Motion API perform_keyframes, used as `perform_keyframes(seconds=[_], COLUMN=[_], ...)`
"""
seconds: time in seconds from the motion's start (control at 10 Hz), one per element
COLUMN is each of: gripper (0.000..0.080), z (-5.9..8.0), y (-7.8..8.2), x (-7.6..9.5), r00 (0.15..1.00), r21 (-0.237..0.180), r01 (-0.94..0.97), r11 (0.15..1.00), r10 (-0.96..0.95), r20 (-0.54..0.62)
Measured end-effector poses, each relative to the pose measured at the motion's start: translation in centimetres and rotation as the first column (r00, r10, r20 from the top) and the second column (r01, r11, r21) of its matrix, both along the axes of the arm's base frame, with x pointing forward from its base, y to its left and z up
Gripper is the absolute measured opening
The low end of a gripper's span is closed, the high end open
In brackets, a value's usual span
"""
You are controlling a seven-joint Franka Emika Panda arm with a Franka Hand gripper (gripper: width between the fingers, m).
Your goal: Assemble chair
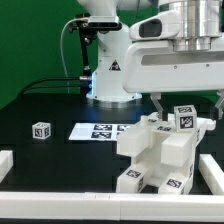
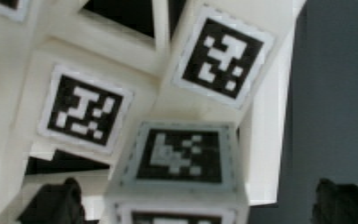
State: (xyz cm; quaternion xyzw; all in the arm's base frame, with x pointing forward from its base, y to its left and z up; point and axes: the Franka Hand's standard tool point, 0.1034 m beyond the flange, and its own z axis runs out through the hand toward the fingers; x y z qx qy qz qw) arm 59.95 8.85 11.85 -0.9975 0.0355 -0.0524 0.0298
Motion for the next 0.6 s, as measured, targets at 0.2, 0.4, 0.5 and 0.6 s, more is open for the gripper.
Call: perform_keyframes(seconds=[0.2,0.4,0.5,0.6], gripper=[0.0515,0.0377,0.0277,0.0278], z=[-0.02,-0.05,-0.05,-0.06], y=[0.05,0.07,0.08,0.09], x=[-0.21,-0.22,-0.23,-0.23], r00=[0.999,0.993,0.981,0.964], r21=[0.002,0.011,0.016,0.022], r01=[0.028,0.111,0.189,0.262], r11=[1.0,0.994,0.982,0.965], r10=[-0.028,-0.111,-0.188,-0.261], r20=[-0.023,-0.029,-0.035,-0.041])
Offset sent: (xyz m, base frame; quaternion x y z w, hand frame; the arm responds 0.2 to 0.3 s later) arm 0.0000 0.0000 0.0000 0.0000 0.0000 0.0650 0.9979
